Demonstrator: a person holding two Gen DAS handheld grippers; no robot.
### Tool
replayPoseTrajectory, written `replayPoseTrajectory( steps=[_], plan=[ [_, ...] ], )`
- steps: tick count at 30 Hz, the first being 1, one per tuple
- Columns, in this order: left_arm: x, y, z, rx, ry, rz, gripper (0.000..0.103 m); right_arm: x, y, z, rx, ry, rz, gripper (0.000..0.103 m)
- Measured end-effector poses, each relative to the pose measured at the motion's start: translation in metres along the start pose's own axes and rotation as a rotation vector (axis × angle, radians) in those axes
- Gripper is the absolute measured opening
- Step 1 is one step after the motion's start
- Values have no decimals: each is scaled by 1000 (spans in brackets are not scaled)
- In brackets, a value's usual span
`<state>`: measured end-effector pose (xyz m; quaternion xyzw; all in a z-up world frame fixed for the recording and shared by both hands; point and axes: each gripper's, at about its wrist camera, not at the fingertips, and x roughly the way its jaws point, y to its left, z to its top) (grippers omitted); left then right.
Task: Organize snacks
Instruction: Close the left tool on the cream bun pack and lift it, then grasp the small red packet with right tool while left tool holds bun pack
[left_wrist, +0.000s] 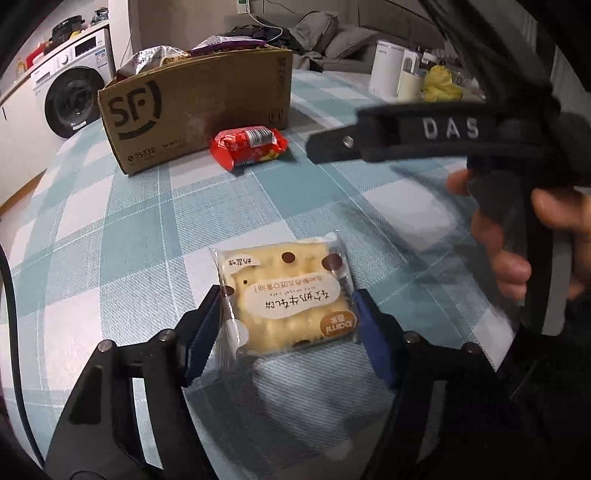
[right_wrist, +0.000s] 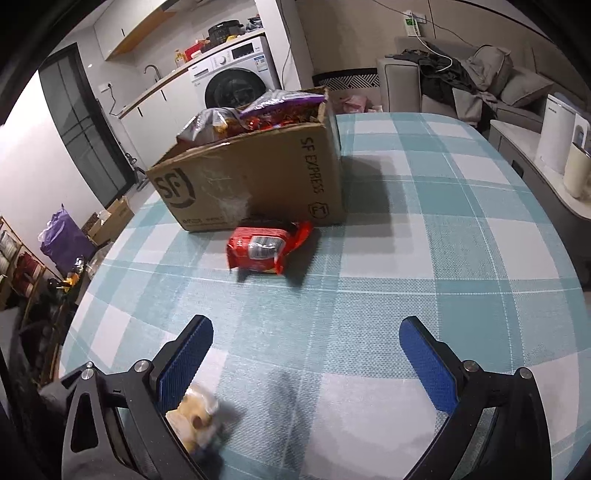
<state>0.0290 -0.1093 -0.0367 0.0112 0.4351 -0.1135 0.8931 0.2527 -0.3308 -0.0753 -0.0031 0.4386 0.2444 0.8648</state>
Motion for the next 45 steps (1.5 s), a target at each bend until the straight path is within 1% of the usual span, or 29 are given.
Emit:
replayPoseTrajectory(
  steps=[2,8,14,17,21,27,31,35,37,39,40,42,45],
  plan=[
    [0,7,1,-17,0,-10,65,2,-3,0,4,2,-9,103],
    [1,30,9,-72,1,-3,65,17,-8,5,35,42,-5,103],
    [2,61,21,-147,-10,18,65,32,0,16,20,73,12,101],
    [-2,77,28,-189,-29,30,65,38,7,24,6,81,25,99],
    [-5,96,39,-230,-53,48,65,48,17,36,-23,96,40,93],
    [-7,116,53,-268,-87,83,65,66,30,49,-56,111,56,85],
    [-3,128,61,-284,-93,105,65,76,37,55,-68,113,73,84],
    [1,137,69,-303,-102,108,65,83,41,58,-78,120,68,74],
    [2,140,72,-306,-112,115,65,85,43,59,-81,117,64,71],
    [1,141,77,-309,-122,114,65,85,43,59,-82,115,65,63],
    [1,141,78,-309,-125,115,65,86,44,59,-86,114,68,61],
    [0,142,82,-308,-135,119,65,84,45,58,-91,108,79,53],
    [-1,141,85,-303,-146,120,65,79,45,54,-108,85,99,46]
  ],
)
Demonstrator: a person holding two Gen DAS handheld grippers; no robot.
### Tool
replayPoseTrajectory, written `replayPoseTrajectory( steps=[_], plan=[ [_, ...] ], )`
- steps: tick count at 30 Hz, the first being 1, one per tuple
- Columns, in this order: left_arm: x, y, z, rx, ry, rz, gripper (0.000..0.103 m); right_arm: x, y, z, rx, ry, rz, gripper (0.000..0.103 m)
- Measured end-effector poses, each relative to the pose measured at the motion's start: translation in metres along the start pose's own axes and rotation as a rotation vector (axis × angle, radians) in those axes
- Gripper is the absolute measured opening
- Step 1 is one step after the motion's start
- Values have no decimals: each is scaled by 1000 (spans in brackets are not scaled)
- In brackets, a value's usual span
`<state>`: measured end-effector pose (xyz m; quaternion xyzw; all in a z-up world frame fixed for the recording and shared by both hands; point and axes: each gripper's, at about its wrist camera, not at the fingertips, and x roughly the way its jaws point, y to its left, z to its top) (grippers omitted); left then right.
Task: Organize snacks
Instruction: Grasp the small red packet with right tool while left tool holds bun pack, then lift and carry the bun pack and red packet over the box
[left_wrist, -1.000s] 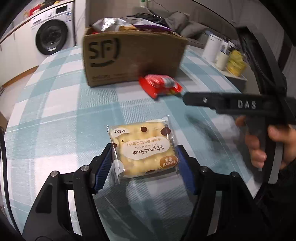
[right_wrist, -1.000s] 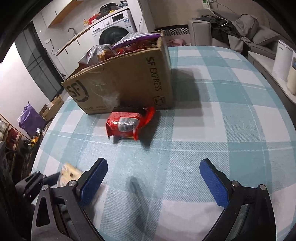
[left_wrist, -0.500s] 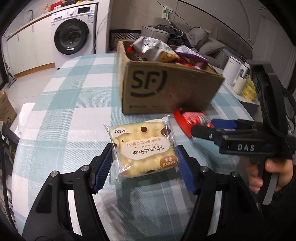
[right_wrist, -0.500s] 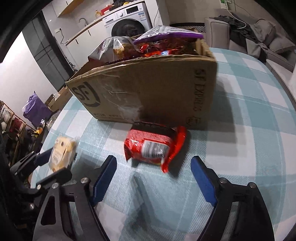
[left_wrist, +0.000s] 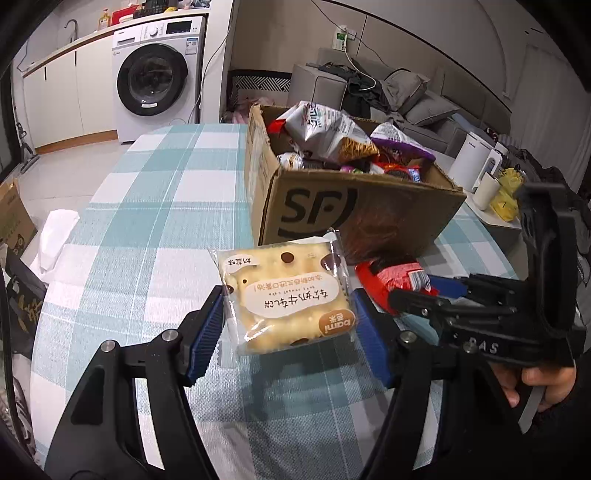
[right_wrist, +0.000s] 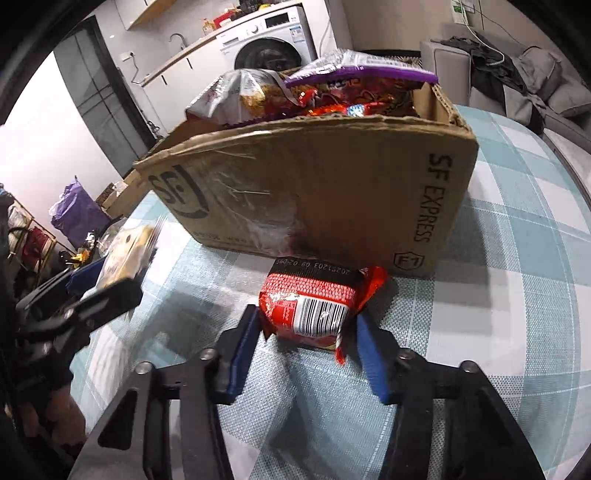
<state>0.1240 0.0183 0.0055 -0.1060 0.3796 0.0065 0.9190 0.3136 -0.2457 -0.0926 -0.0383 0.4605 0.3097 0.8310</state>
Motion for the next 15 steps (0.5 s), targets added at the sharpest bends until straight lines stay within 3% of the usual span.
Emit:
replayPoseTrajectory(
  steps=[12,15],
  plan=[
    [-9,-9,3,7,-35,-9,65,-28,-2,-18,-25,-69,40,31],
    [-11,-10,2,10,-38,-7,65,-31,-5,-21,-43,-43,24,31]
  ],
)
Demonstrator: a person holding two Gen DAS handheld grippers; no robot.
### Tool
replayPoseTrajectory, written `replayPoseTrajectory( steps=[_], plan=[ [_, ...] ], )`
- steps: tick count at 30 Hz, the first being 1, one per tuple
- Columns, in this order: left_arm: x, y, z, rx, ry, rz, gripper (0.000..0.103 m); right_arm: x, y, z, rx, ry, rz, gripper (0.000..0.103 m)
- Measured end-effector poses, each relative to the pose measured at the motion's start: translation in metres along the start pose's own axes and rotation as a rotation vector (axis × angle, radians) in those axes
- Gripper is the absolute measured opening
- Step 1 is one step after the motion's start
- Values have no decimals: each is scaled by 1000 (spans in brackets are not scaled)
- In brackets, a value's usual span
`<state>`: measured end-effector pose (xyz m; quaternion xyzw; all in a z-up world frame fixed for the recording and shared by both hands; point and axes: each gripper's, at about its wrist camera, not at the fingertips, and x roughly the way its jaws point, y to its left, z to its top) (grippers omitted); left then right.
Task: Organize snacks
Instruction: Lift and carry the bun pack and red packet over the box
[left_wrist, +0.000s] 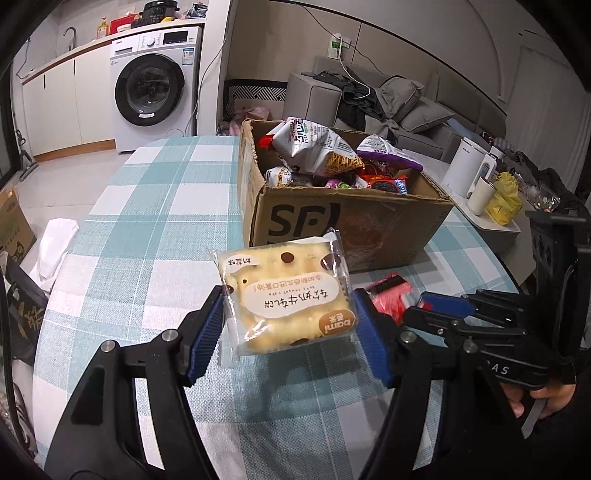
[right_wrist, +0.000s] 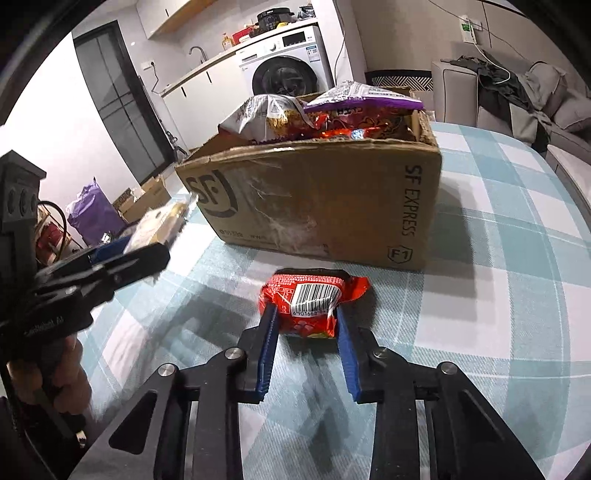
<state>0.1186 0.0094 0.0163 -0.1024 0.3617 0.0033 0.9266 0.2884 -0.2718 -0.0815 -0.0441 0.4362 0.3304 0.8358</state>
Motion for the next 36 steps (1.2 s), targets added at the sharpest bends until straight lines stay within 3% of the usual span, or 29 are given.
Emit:
replayPoseTrajectory(
  steps=[2,3,6,9,13,14,15,18,27,36],
  plan=[
    [-1,0,0,1,1,1,65,0,1,-2,5,2,-1,38],
    [-1,0,0,-1,0,1,65,0,1,-2,10,9,16,51],
    [-2,1,-1,-2,-4,4,65,4,6,0,3,7,20,71],
    [-5,3,0,-9,-11,6,65,14,11,5,-10,21,-8,78],
    [-6,8,4,-18,-19,10,65,36,12,12,-10,69,-46,77],
    [-6,9,5,-20,-20,13,65,37,14,12,-20,52,-56,72],
    [-6,9,6,-22,-21,15,65,38,14,12,-24,47,-56,60],
    [-6,10,8,-28,-25,16,65,35,11,13,-15,41,-31,51],
    [-15,2,24,-15,-69,0,65,-14,10,17,-24,-87,19,49],
    [-17,-15,50,17,-109,-12,65,-67,7,46,-29,-226,19,49]
  ],
)
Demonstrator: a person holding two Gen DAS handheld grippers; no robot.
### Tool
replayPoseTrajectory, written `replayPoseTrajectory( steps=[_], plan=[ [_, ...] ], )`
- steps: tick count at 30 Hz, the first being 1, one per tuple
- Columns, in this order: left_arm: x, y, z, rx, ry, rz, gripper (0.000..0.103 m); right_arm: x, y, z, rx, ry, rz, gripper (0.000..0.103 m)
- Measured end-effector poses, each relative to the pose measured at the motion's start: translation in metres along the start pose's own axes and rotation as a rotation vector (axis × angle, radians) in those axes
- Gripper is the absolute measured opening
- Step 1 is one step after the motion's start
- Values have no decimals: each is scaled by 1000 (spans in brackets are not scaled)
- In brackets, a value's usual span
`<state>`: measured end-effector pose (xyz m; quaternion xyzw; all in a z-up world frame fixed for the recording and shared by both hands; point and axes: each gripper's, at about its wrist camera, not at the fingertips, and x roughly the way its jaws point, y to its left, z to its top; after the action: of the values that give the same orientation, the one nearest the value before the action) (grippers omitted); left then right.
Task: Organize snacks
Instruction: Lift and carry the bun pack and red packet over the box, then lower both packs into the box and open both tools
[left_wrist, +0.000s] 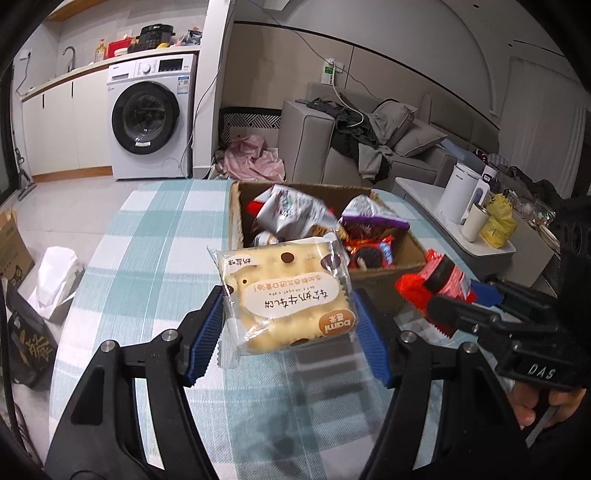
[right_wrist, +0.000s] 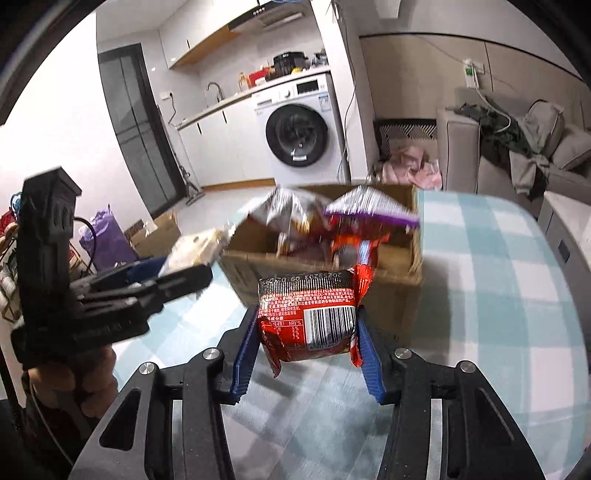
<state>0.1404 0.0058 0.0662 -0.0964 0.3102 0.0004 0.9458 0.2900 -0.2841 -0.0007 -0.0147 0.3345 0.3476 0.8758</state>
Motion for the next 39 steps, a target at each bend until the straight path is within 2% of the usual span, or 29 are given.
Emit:
replayPoseTrajectory(
  steps=[5,18,31,39],
  plan=[
    [4,-6,12,14,-13,-3,65,-11,-4,15,2,-23,-7,49],
    [28,-7,35,30,-20,-8,65,14,-15,41,46,-33,-41,49],
    [67,-9,43,60,4,-6,65,44,-23,48,63,-12,-84,49],
    [93,-12,41,63,29,-8,65,51,-23,50,49,-29,-106,50]
  ],
)
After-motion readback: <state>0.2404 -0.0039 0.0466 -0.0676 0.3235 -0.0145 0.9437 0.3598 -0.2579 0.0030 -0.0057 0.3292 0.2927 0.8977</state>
